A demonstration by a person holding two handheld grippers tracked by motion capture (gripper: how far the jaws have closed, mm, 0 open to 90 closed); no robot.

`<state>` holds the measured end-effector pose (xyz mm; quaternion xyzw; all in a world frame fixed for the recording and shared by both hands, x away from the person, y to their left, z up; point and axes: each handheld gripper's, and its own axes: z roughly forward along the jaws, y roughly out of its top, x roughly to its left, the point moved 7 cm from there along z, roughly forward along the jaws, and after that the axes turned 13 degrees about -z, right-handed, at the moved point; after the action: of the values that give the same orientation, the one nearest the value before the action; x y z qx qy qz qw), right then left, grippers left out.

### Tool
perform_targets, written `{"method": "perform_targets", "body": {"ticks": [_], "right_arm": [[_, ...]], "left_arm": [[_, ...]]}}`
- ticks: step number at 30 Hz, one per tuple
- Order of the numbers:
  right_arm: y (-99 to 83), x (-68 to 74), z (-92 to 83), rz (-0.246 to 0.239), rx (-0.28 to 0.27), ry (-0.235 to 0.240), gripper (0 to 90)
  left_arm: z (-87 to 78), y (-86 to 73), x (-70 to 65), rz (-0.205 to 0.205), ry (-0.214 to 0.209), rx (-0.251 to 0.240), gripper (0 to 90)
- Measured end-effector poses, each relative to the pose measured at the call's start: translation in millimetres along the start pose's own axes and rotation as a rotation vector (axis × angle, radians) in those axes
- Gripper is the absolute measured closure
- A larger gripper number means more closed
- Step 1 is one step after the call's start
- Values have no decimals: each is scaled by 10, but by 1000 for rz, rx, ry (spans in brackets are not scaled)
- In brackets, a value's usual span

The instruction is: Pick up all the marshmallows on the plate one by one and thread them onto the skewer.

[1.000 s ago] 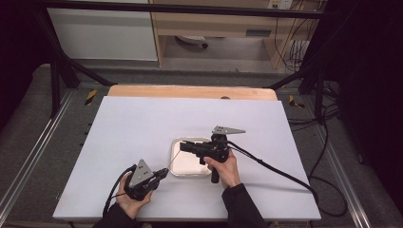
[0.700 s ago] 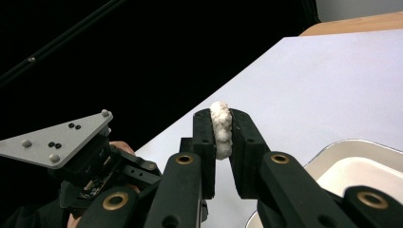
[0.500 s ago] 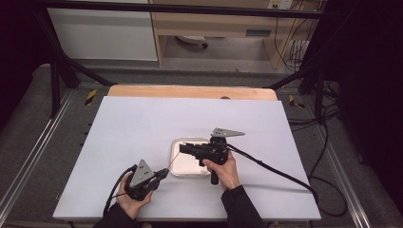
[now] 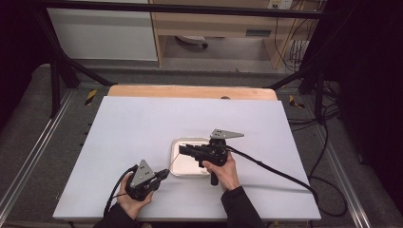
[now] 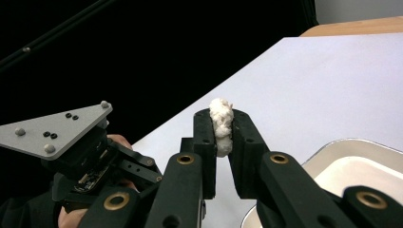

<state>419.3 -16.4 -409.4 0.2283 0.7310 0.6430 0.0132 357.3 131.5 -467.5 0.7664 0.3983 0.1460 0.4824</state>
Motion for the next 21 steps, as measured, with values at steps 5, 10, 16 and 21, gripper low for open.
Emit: {"method": "perform_targets", "body": {"ticks": [5,10,16,21], "right_arm": [[-5,6,5,1,-6,1,829],[-9,10,7,-3,-8,1,831],[-17,20,13,0,-13,7,831],[-32,22,15,-4,-6,6,831]], "left_arm": [[-3,2,-8,-4,-7,-2,891],[-3,1,-8,-5,-6,-3,891],[-5,3,-13,-4,-9,-3,891],[0,-3,-17,-5,-8,1,891]]}}
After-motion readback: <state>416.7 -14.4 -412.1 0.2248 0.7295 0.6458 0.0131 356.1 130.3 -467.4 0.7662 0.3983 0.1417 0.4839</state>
